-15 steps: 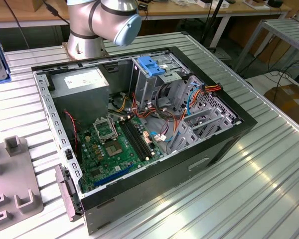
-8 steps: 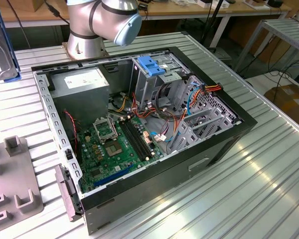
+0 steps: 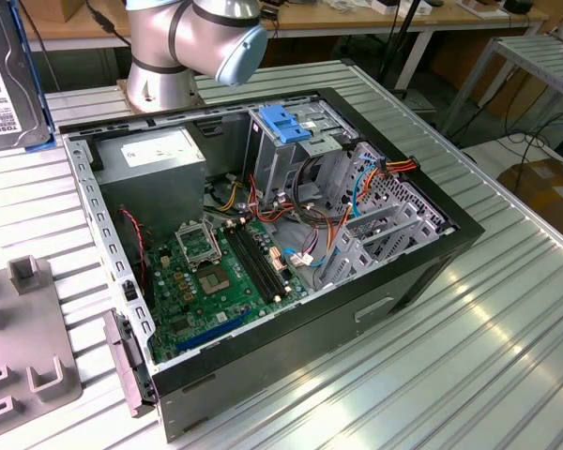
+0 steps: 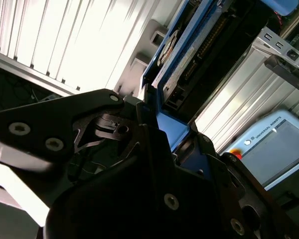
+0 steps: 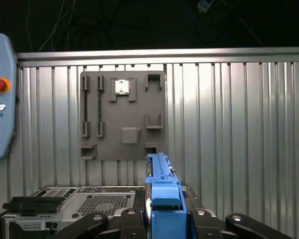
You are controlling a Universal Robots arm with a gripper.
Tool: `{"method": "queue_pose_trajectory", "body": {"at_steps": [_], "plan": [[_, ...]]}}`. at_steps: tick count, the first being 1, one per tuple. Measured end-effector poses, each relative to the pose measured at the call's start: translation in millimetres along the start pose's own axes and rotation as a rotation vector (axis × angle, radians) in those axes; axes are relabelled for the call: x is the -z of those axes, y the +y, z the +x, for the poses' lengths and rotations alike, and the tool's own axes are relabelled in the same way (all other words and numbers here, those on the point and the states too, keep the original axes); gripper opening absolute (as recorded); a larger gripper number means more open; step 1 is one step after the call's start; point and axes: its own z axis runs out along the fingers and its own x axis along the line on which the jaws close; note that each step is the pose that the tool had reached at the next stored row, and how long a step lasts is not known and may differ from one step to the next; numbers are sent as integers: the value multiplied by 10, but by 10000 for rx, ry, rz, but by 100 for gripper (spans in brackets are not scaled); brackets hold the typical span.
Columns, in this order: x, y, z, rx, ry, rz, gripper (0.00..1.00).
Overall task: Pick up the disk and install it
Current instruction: 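Pick up the disk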
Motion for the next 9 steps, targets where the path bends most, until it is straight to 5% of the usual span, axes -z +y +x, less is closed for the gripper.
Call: {"method": "queue_pose_trajectory", "body": {"at_steps": [9], "plan": [[2,-200,-5,-5,0,0,37]]}}
